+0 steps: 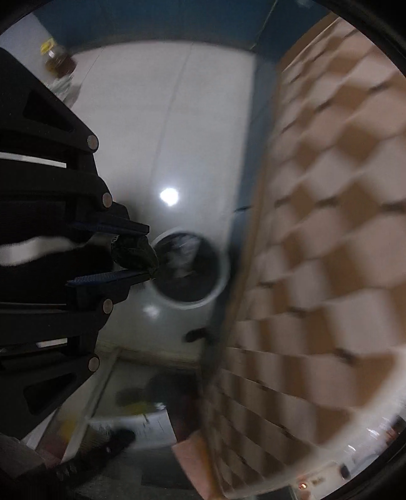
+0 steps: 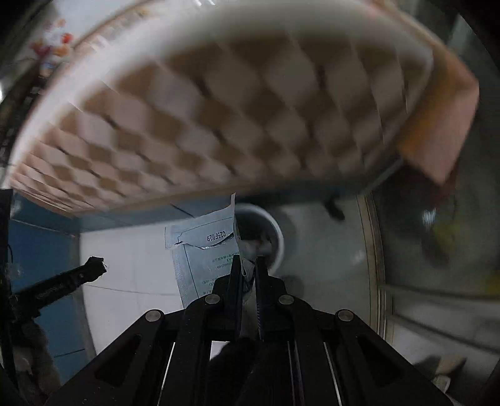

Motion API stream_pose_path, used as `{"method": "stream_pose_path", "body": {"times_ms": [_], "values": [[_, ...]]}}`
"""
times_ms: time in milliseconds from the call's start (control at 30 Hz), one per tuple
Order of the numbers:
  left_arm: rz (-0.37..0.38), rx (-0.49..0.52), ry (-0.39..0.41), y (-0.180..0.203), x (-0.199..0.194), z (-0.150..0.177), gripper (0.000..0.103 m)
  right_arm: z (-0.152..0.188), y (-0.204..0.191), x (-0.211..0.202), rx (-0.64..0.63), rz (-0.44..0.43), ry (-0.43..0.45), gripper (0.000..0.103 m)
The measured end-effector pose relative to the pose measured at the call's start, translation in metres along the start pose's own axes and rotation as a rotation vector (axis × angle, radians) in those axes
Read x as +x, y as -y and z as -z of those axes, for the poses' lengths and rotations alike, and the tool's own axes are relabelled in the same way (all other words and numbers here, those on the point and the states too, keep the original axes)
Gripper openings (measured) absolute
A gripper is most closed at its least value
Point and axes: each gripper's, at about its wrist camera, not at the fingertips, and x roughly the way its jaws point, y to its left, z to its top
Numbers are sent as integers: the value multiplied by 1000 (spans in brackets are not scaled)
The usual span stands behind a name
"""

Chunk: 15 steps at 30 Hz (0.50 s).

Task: Collect trash
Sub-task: 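Carry both items over the grey bin and open both tools to drop them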

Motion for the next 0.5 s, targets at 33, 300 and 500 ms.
{"method": "stream_pose_path", "body": {"times_ms": [33,300,500], "values": [[11,-9,-17,-1,20,0,19,6,6,18,14,6,-16,7],[18,-33,-130,0,231,-21,19,49,63,240,157,4,-150,7],[-36,50,-167,7,336,-32,19,51,82,348,199,-37,-186,7]]}}
